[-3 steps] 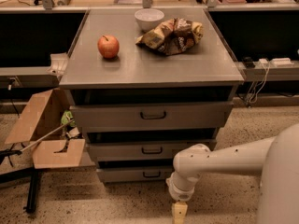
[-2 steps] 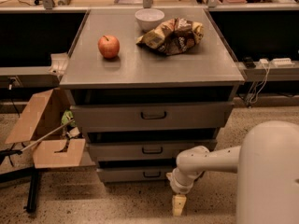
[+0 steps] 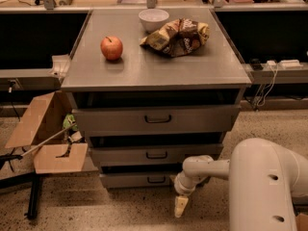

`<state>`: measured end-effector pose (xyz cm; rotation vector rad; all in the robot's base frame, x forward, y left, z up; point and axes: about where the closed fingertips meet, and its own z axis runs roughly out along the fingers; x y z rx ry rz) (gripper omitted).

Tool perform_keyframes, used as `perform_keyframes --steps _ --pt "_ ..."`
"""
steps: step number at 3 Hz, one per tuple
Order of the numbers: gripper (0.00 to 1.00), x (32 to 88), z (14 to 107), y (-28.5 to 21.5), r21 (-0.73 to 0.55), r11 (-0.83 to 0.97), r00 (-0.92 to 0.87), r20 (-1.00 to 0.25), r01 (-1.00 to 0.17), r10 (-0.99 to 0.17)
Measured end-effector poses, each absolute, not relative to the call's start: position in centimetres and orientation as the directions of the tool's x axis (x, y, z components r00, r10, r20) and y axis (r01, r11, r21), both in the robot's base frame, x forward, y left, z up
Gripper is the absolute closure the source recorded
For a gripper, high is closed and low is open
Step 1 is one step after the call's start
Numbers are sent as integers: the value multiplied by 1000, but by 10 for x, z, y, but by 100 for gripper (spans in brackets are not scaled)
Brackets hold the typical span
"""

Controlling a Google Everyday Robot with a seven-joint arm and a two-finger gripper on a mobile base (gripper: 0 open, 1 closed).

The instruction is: Open bottom drawer

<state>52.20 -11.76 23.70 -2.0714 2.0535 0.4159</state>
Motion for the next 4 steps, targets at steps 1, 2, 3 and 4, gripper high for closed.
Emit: perform_keyframes --steps 1,2,3,4 --pt "0 522 237 -118 58 -19 -2 -332 -998 -943" --pt "0 536 229 -122 21 -38 29 -333 -999 -942" --pt "0 555 220 -126 -29 -44 51 -332 -999 -942" --pt "0 571 209 -131 -75 -40 63 -338 -996 -939"
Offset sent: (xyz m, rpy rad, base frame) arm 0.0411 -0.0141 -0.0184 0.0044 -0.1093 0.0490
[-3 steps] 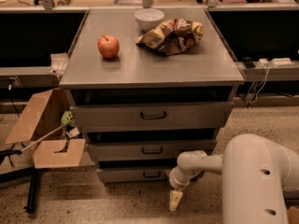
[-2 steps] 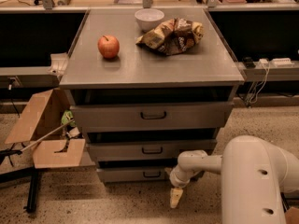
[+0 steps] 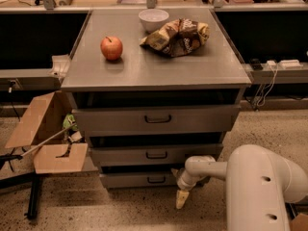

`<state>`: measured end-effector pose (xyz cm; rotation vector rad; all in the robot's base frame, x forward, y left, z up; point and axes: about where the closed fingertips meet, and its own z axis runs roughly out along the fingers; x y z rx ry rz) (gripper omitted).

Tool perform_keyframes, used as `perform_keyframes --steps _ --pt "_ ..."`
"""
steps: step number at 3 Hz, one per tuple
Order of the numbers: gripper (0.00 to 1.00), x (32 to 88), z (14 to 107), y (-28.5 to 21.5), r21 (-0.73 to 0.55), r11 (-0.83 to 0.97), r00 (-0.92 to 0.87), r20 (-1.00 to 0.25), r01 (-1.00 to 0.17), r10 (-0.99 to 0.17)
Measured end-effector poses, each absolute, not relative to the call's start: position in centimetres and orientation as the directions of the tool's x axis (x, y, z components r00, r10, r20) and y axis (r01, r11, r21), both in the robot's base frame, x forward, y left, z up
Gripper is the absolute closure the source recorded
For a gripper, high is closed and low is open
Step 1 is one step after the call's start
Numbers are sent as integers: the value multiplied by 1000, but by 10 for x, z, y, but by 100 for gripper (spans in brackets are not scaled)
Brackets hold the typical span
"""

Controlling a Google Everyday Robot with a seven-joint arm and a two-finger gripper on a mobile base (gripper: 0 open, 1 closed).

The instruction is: Open bottom drawer

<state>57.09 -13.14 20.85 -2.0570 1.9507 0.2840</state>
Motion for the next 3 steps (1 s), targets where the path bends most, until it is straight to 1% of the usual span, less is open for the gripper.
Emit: perform_keyframes --steps 3 --pt "0 600 158 -134 -82 -39 68 -380 -996 -922"
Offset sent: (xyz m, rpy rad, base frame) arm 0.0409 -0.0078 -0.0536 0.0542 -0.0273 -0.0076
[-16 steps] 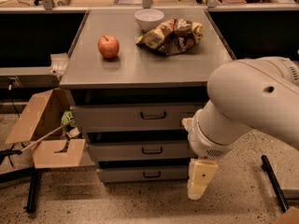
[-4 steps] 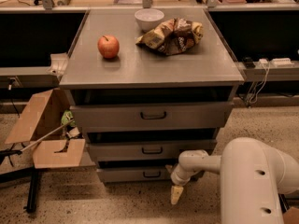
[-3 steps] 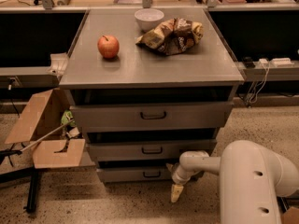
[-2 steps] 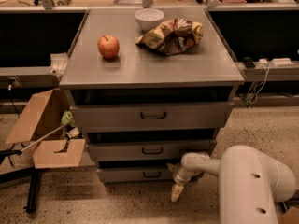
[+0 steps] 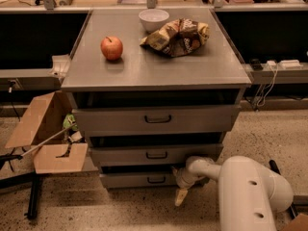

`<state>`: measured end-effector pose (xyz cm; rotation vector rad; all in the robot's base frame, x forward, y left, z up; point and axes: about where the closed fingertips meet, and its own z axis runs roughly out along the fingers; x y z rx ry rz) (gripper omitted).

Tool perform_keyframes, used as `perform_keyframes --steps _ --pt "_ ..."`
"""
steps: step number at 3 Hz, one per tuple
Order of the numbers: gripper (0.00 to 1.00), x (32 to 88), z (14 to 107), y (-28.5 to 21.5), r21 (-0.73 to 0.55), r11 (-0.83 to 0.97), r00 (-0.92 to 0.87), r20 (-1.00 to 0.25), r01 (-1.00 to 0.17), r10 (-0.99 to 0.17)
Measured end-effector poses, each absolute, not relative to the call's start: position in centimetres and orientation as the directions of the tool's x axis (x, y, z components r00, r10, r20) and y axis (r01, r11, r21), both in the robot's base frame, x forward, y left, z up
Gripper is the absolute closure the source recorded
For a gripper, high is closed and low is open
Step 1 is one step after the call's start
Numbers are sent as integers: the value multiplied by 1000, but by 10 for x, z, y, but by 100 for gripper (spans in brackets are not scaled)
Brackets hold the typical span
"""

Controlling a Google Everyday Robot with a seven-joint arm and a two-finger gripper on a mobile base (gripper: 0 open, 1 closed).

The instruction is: Open bottom drawer

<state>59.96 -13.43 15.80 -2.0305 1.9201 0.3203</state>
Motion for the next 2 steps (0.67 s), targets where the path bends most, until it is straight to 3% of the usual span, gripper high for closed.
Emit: perform_keyframes --steps 2 --pt "42 586 158 -139 -66 -49 71 -389 -997 -919"
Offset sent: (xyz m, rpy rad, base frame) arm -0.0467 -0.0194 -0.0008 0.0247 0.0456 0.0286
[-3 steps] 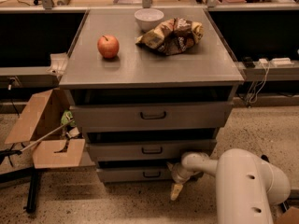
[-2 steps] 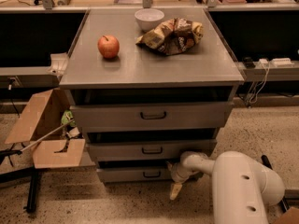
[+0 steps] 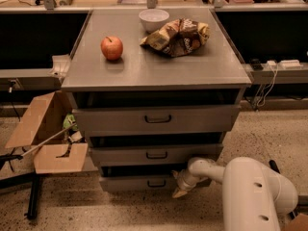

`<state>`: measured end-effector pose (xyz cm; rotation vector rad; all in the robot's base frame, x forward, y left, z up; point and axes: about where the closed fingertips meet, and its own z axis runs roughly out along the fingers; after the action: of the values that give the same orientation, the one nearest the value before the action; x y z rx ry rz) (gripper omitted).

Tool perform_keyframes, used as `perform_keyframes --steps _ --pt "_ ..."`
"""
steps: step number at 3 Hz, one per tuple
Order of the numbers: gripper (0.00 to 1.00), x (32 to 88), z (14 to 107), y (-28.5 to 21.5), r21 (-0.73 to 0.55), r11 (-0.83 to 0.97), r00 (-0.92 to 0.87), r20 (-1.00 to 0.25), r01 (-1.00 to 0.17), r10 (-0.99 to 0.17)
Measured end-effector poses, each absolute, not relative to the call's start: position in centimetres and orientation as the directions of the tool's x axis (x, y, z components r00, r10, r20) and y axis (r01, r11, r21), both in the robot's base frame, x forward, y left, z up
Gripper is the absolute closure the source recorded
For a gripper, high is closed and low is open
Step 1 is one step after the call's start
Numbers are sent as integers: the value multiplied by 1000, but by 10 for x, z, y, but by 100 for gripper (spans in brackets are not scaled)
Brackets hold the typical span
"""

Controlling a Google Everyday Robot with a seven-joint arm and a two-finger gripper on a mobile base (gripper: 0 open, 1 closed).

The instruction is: Open bottom drawer

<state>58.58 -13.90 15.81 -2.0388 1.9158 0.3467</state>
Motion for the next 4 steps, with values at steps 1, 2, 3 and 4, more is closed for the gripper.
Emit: perform_keyframes --steps 1,2,3,4 --pt "65 587 164 -139 -66 -49 71 -389 -997 -919" --pt "65 587 166 -139 -66 -49 71 -389 -997 -919" --pt "34 587 166 -139 -66 -49 71 -389 -997 -919" --pt "10 587 166 -139 -66 -49 71 -389 -997 -919"
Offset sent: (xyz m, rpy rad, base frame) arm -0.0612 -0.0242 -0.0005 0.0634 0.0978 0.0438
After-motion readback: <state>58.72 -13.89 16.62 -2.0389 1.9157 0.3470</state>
